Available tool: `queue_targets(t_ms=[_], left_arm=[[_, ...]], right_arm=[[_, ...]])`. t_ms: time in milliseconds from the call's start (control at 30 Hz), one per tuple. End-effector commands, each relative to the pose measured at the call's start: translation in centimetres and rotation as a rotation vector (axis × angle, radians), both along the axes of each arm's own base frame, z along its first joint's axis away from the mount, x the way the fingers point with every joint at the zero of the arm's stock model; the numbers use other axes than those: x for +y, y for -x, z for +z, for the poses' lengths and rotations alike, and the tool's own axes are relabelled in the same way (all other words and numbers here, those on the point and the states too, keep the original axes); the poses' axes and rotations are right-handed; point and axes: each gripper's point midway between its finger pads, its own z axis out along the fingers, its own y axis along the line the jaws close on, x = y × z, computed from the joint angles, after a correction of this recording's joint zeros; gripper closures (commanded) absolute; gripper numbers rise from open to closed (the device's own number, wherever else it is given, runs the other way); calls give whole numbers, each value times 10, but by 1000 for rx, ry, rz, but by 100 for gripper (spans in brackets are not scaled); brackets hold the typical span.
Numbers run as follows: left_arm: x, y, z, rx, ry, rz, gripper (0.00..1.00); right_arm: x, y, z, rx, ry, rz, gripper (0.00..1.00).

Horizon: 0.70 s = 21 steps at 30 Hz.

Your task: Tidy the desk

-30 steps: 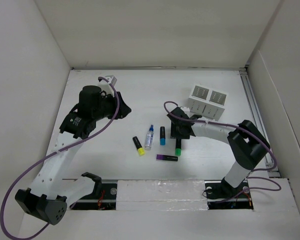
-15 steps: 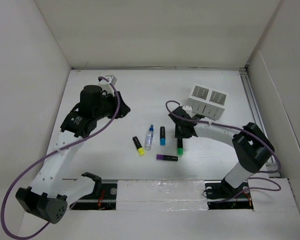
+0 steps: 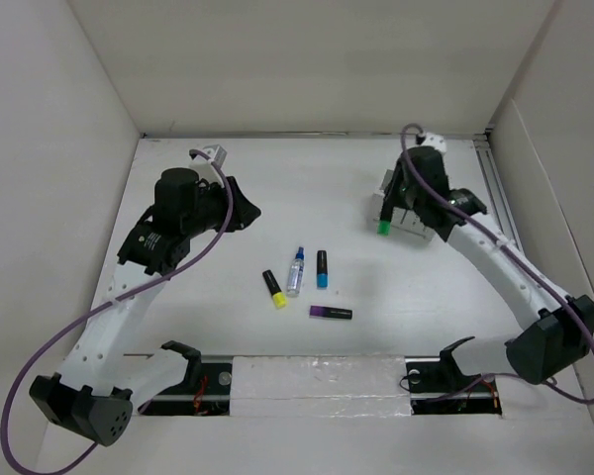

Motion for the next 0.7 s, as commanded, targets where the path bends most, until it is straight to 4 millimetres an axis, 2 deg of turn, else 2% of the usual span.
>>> queue_targets(t_ms=[0,33,67,167,200,300,333,500,667], left_arm=[[-13,3,16,-29,105,-34,74],[-18,4,15,-15,122,-56,75],[-20,4,15,-16,133,-62,75],[-23,3,21,-26,160,-66,74],[-23,3,24,-37,162,-67,73],[-22,3,31,-54,160,-65,71],[-21,3,29,-51,153,-65,71],[-20,1,26,-48,143,-55,70],[-20,-4,27,-65,146,-46,70]], right_arm=[[-54,-33,61,-132,36,-92,91],[-67,-41,69,-148,32,-117,91],[-94,-50,74,-155,41,-182,91],[-126,-76,91,-210,51,-261,91],[-144,-81,92,-216,60,-304,91],[-173,-96,79,-199,95,-393,90],[-174,-100,74,-192,102,-400,90],[-191,-116,75,-237,118,-435,90],[-190,-129,66,-226,150,-426,90]])
